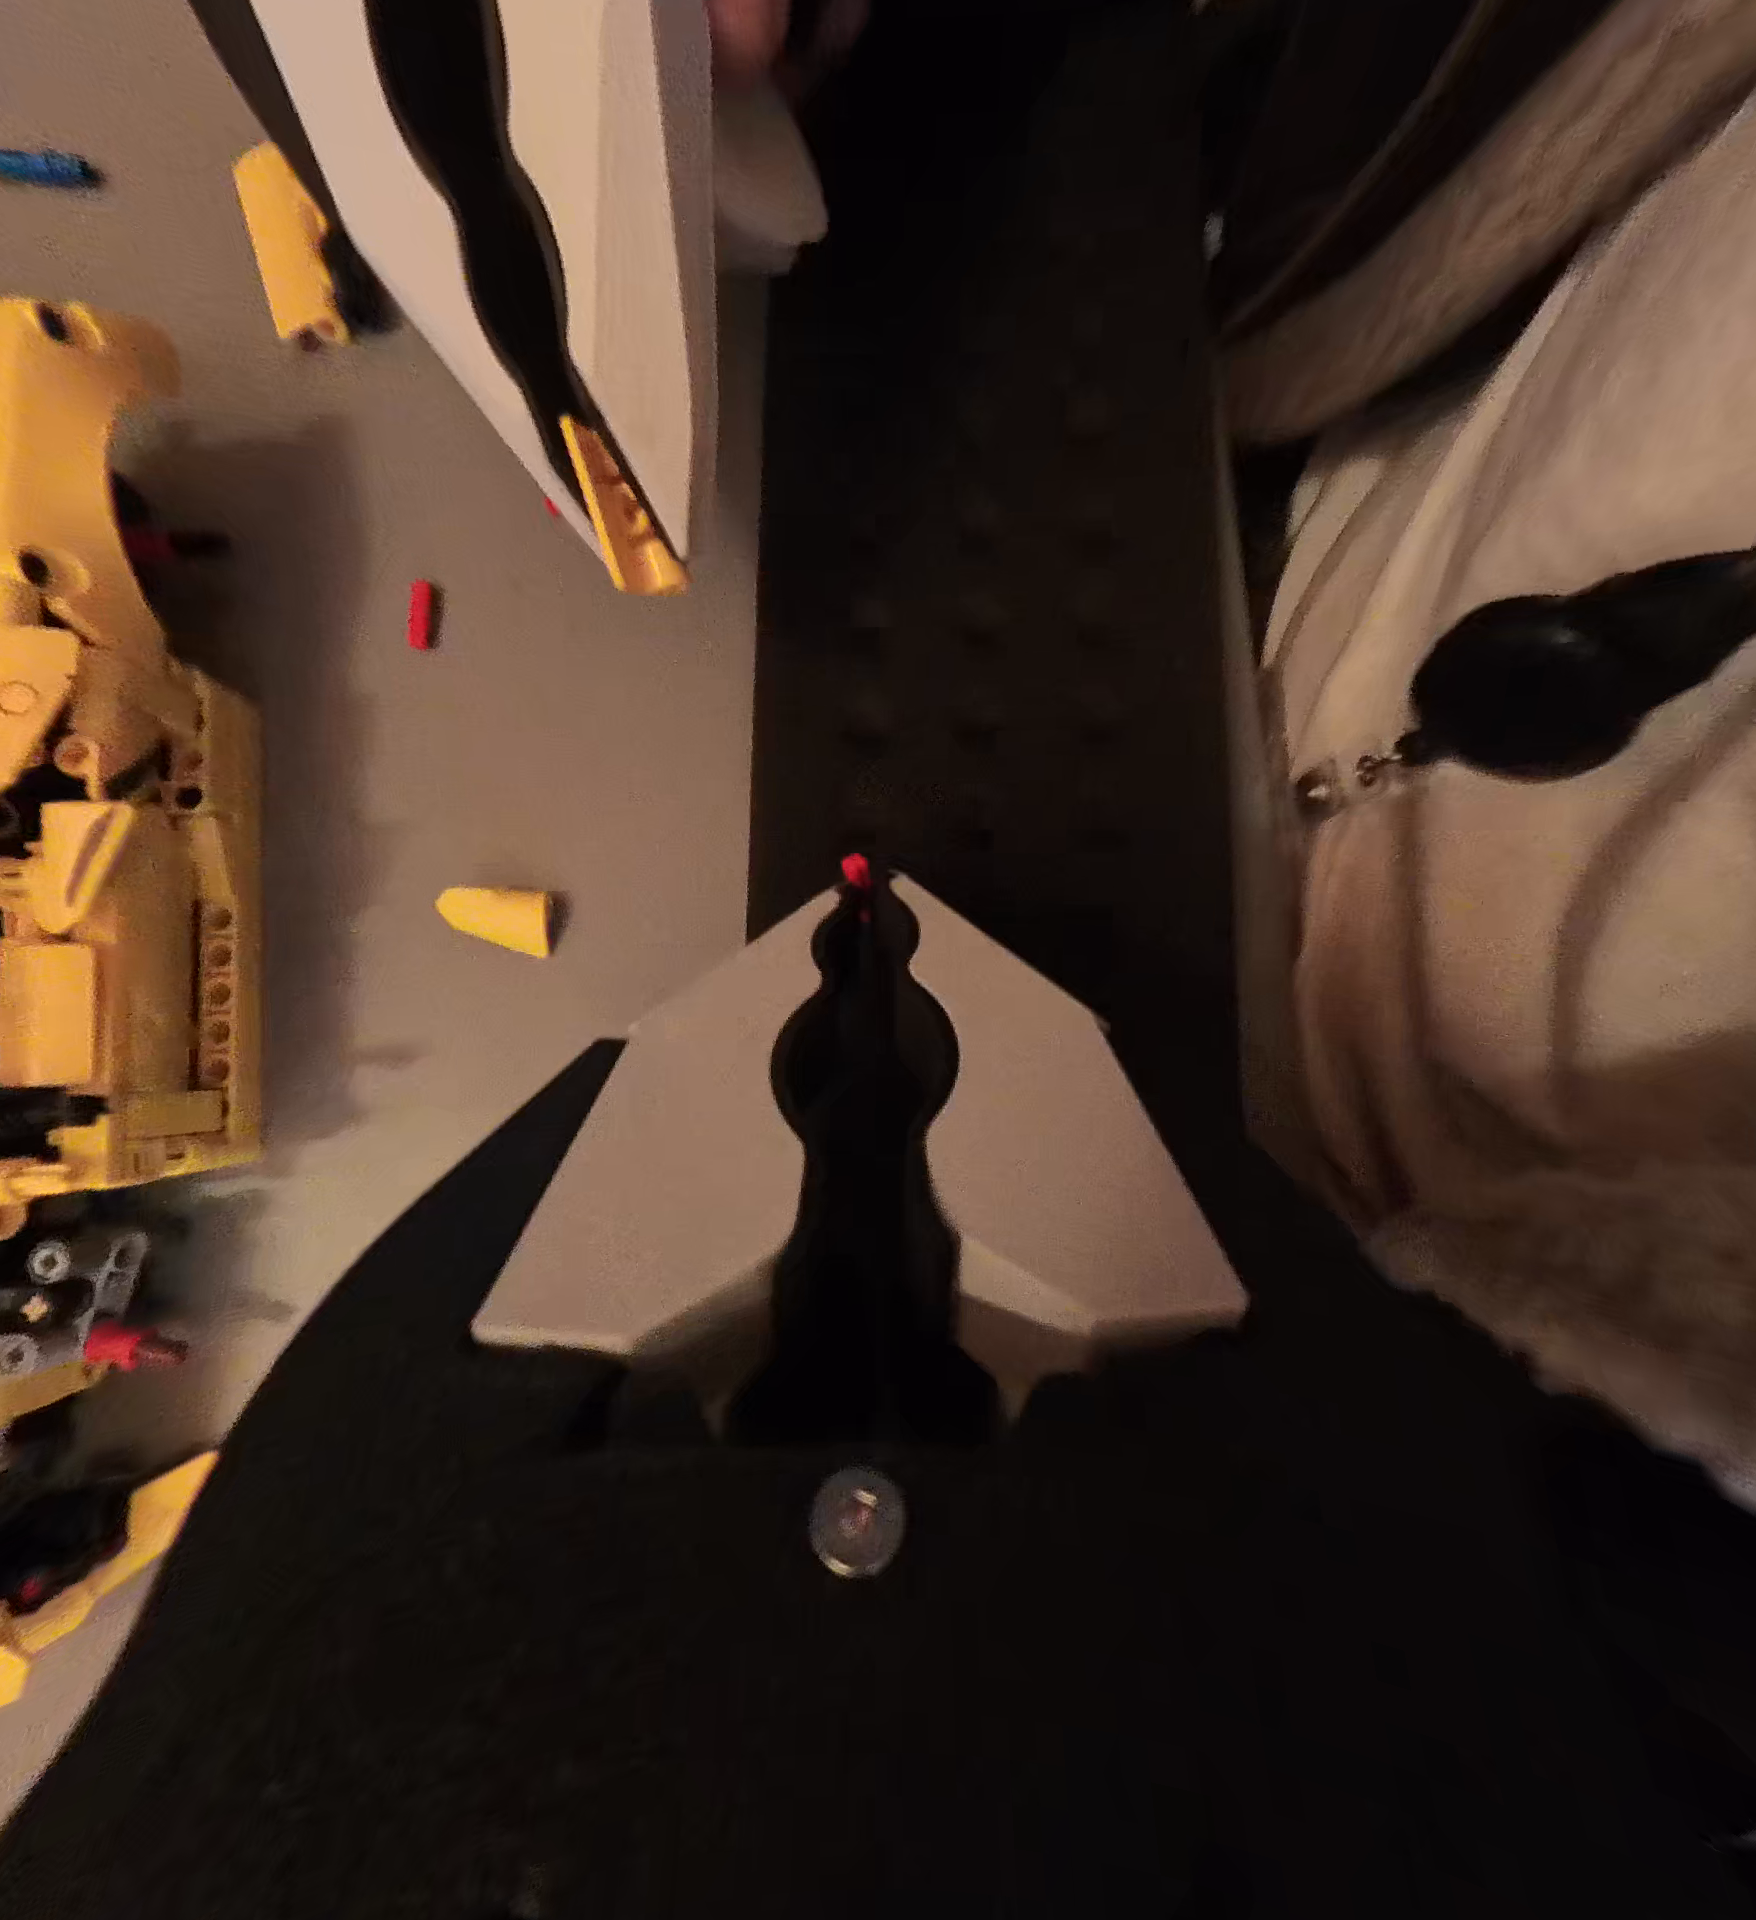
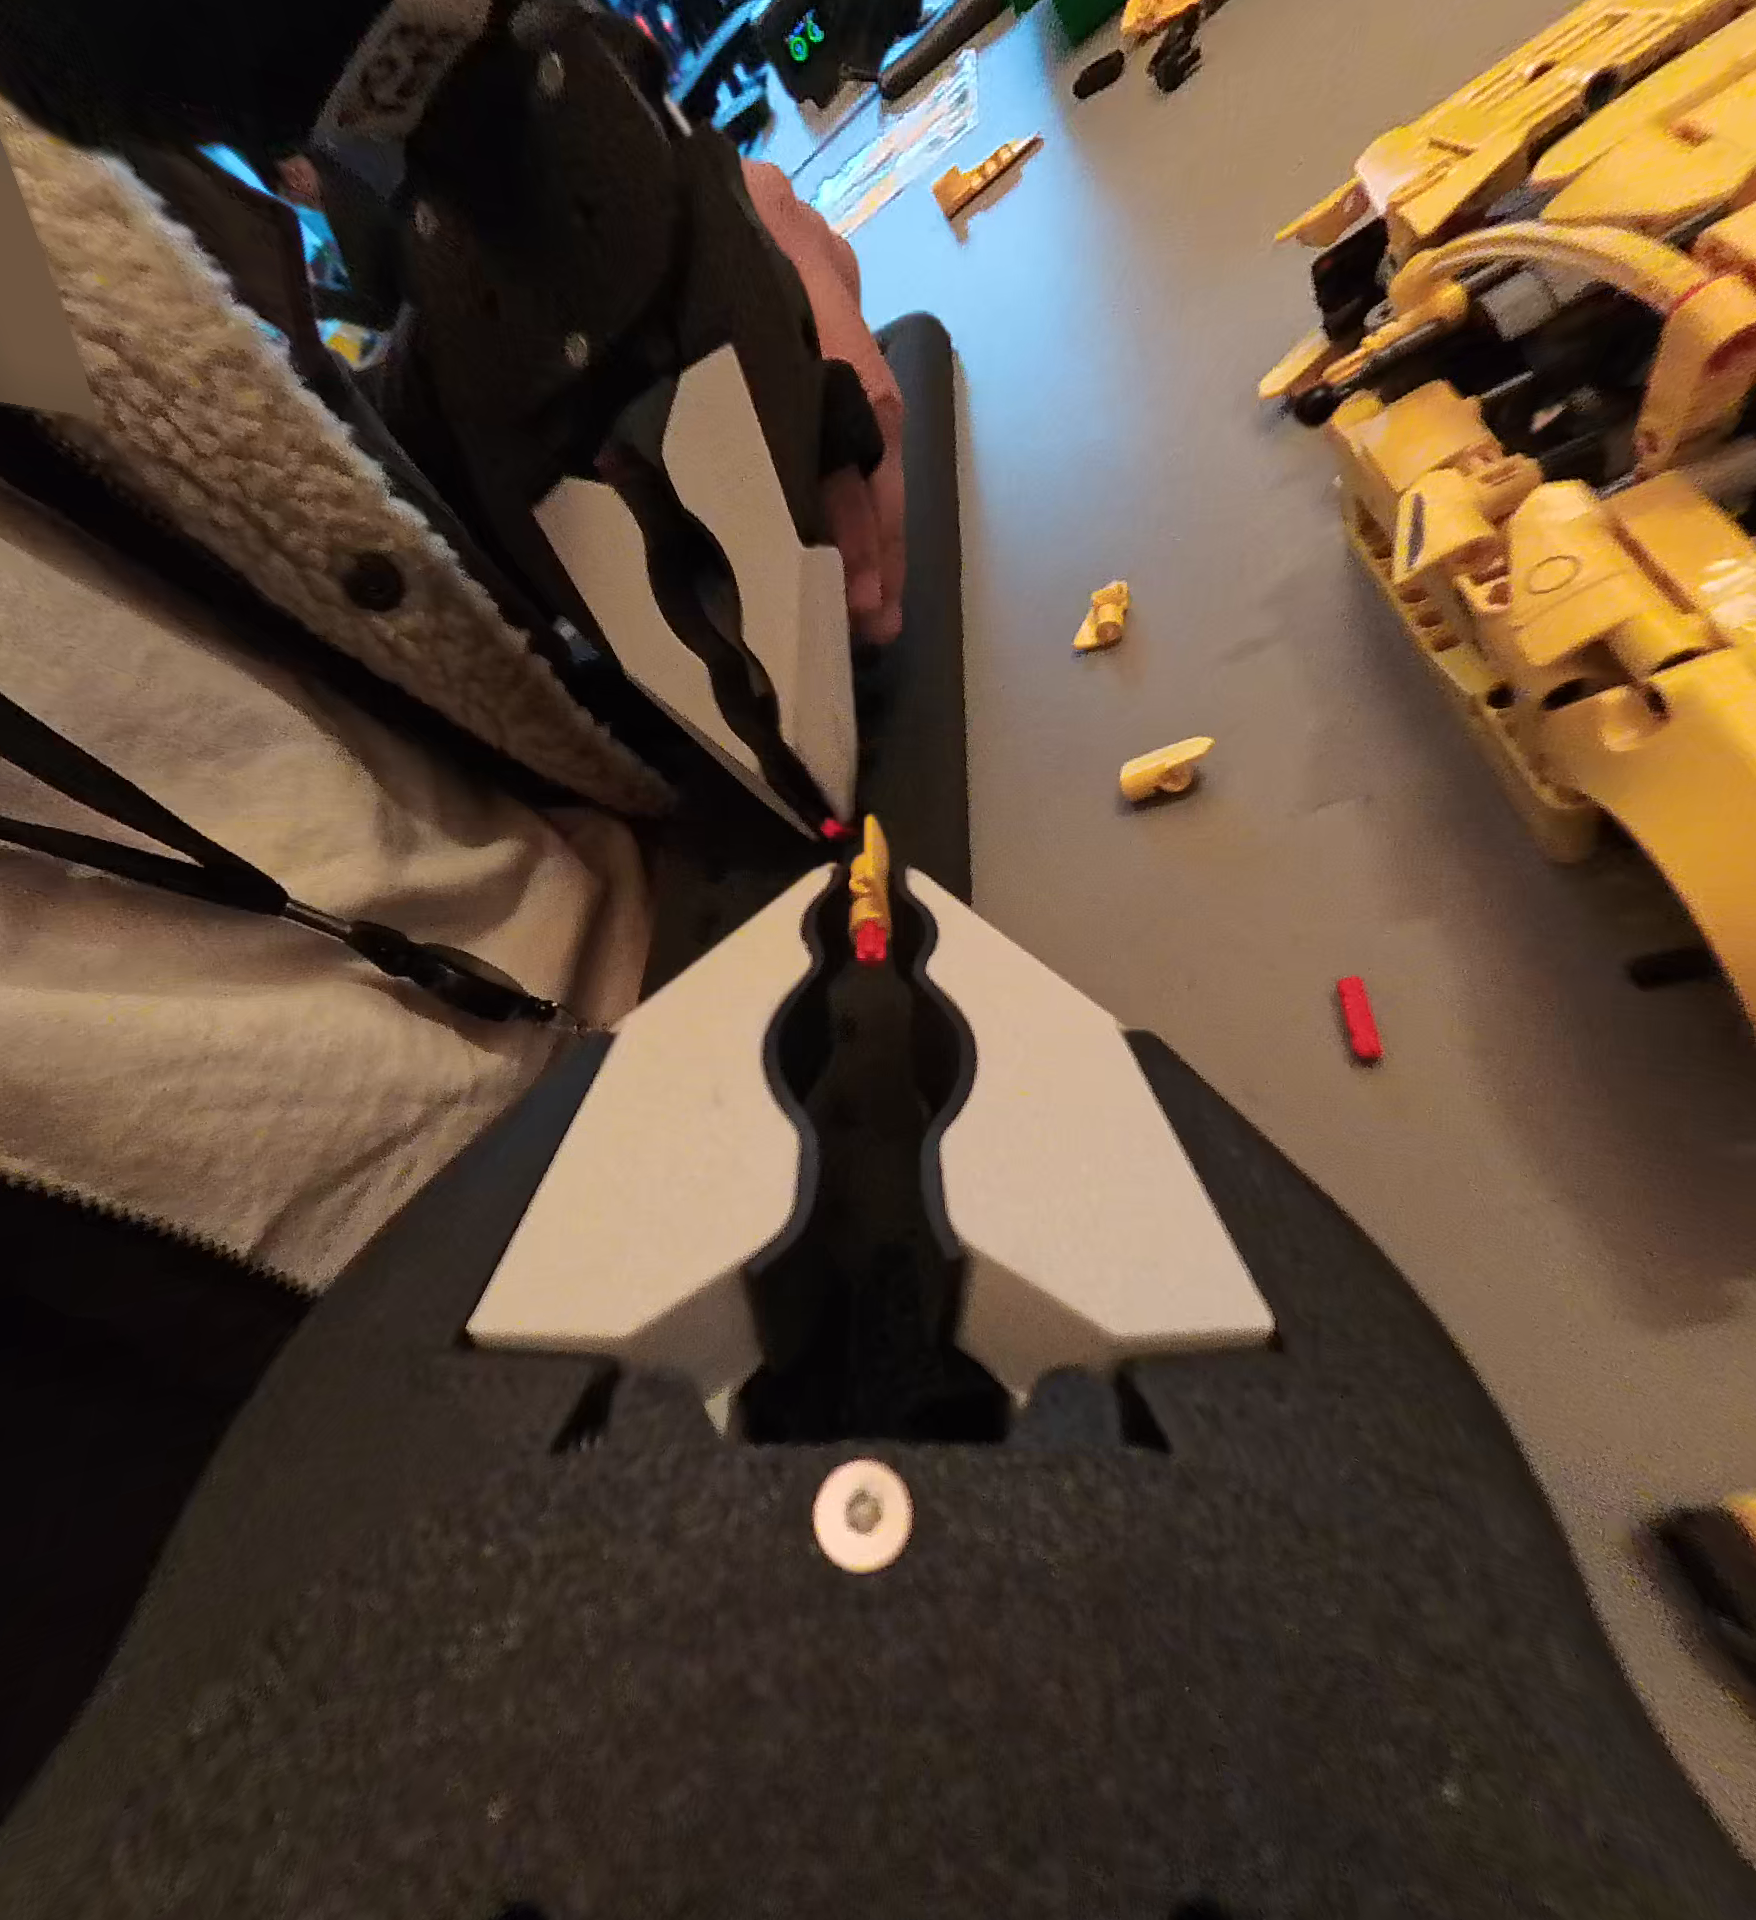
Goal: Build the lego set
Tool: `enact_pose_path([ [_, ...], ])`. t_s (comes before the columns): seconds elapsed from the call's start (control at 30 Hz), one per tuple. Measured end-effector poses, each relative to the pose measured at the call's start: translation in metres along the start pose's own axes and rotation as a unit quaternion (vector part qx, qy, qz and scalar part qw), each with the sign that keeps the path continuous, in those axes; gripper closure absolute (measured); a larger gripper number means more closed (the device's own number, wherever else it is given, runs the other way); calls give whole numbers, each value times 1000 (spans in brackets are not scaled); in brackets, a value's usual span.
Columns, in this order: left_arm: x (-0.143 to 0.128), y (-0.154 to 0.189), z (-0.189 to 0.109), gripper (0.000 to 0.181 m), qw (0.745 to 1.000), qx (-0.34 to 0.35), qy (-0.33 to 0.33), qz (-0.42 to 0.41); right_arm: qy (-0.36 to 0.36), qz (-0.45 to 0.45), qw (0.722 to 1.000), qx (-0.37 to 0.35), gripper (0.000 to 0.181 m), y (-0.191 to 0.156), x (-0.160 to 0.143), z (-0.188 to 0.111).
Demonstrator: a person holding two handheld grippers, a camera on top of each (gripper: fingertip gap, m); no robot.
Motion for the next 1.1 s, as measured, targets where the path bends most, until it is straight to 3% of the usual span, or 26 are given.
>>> enact_pose_path([
  [0.27, -12, 1, 11, 177, 997, 11, 71, -38, 19, 15, 1000, 10, 174, -2, -3, 2],
  [0.5, -10, -6, 13, 178, 995, -2, 79, -56, 3, 4, 1000, 2, 175, -4, -3, 6],
  [0.67, -3, -19, -10, 178, 972, 20, 223, -66, 58, 29, 998, -25, 175, -2, 4, 7],
  [1.1, -3, -24, -10, 178, 971, -9, 228, -72, 59, 41, 997, -4, 174, 0, 8, 16],
])
Point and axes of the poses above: each gripper's, where its closed fingertips meet, z out along the fingers, x out of its top, y = z × x across the jaws, the point moved 10 cm from there along -z, back along the fingers, and after that the axes turned 10 degrees about -z, right-handed, at the moved point
